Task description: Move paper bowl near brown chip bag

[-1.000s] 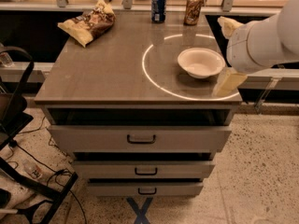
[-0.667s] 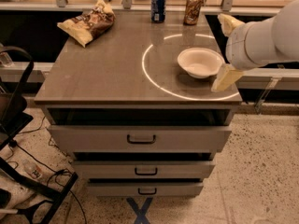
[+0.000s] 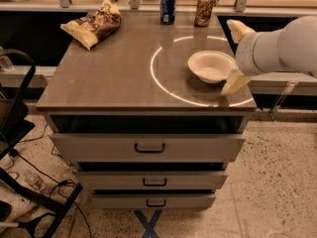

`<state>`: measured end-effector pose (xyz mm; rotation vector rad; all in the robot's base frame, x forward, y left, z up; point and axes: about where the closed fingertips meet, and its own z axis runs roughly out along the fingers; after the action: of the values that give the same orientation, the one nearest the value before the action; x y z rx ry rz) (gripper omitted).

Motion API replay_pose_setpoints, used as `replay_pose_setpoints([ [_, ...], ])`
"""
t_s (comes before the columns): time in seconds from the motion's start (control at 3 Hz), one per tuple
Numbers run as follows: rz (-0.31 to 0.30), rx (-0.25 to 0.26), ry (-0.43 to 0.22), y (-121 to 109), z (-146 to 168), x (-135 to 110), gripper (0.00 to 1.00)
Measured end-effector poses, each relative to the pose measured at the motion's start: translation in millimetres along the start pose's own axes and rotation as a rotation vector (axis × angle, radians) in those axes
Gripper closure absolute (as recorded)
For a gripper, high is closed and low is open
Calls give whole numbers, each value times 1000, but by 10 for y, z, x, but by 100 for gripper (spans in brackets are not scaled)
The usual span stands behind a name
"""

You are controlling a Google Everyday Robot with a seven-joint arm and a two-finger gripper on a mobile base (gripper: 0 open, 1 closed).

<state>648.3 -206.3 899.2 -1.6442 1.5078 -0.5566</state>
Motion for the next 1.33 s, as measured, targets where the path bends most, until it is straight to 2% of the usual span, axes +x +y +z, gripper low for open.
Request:
replay_pose_setpoints([
  [0.67,-13,40,5,-80,72,79,0],
  [1.33,-5,80,-29,-127,173,19,0],
])
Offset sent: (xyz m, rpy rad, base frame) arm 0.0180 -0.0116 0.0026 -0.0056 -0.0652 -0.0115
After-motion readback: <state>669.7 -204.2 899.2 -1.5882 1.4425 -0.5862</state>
